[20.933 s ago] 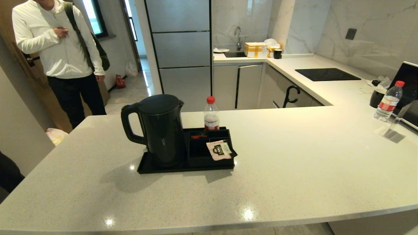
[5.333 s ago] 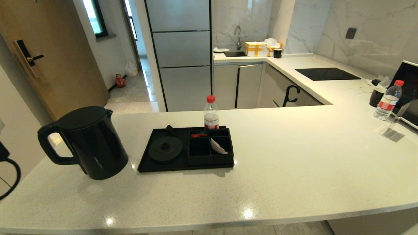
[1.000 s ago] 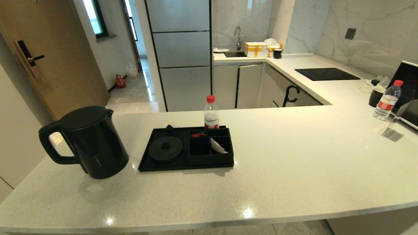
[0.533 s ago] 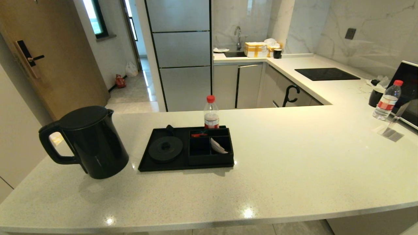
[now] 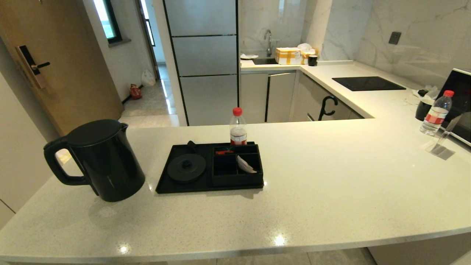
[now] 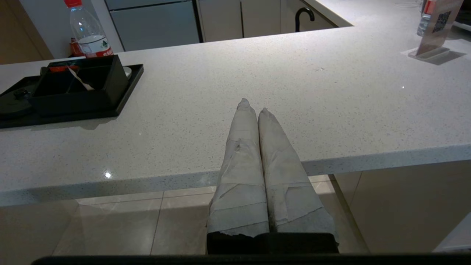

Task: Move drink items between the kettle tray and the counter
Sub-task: Pick up the tea bag

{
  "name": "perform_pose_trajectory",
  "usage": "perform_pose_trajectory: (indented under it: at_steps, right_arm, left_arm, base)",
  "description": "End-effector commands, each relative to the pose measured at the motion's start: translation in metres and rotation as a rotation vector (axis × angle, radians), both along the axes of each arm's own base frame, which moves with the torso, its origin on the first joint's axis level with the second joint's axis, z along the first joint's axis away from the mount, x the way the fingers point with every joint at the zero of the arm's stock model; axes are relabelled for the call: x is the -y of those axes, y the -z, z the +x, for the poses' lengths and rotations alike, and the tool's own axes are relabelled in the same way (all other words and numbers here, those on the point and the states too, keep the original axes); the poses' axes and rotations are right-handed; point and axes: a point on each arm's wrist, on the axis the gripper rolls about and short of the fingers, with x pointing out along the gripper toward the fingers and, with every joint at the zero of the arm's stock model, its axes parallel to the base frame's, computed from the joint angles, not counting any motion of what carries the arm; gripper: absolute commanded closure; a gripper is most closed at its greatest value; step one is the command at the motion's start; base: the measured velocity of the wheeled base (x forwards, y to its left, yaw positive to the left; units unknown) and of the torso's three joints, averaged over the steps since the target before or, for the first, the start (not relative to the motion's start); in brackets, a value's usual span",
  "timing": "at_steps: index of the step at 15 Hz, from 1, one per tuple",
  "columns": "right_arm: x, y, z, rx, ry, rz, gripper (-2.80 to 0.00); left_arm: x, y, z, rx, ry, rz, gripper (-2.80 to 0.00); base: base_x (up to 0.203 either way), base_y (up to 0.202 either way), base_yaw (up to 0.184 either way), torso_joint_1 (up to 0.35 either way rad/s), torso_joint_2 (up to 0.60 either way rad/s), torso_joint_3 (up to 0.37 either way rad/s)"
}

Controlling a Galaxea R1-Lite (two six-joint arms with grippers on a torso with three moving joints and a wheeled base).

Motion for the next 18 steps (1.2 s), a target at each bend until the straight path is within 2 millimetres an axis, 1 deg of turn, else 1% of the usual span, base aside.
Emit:
perform_pose_trajectory:
  at_steps: [1,12,14,15,16,17,18]
  right_arm:
    - [0.0,0.009,0.003,-0.031,0.0,0.0,0.0]
    - [0.0,0.009,0.002,-0.035,0.0,-0.006,0.0]
    - [0.0,0.001,0.001,-0.036,0.008,-0.008,0.0]
    - [0.0,0.001,0.001,-0.04,0.009,-0.009,0.0]
    - [0.0,-0.004,0.0,-0.056,0.008,0.009,0.0]
    - [0.0,-0.02,0.0,-0.072,0.003,0.04,0.0]
    - [0.0,-0.044,0.001,-0.091,-0.001,0.075,0.0]
  left_arm:
    - [0.0,0.011,0.004,-0.039,-0.001,0.0,0.0]
    - [0.0,0.011,0.003,-0.037,0.0,-0.001,0.0]
    - [0.0,0.011,0.003,-0.037,0.0,-0.001,0.0]
    - [0.0,0.011,0.003,-0.037,0.0,-0.001,0.0]
    - [0.0,0.011,0.003,-0.039,0.0,-0.001,0.0]
    - [0.0,0.011,0.004,-0.038,-0.001,-0.001,0.0]
    - [0.0,0.011,0.004,-0.039,0.0,-0.001,0.0]
  base:
    - [0.0,0.0,0.0,0.0,0.0,0.0]
    - [0.0,0.0,0.0,0.0,0.0,0.0]
    - [0.0,0.0,0.0,0.0,0.0,0.0]
    - [0.0,0.0,0.0,0.0,0.0,0.0]
    - [0.0,0.0,0.0,0.0,0.0,0.0]
    - [0.0,0.0,0.0,0.0,0.0,0.0]
    - [0.0,0.0,0.0,0.0,0.0,0.0]
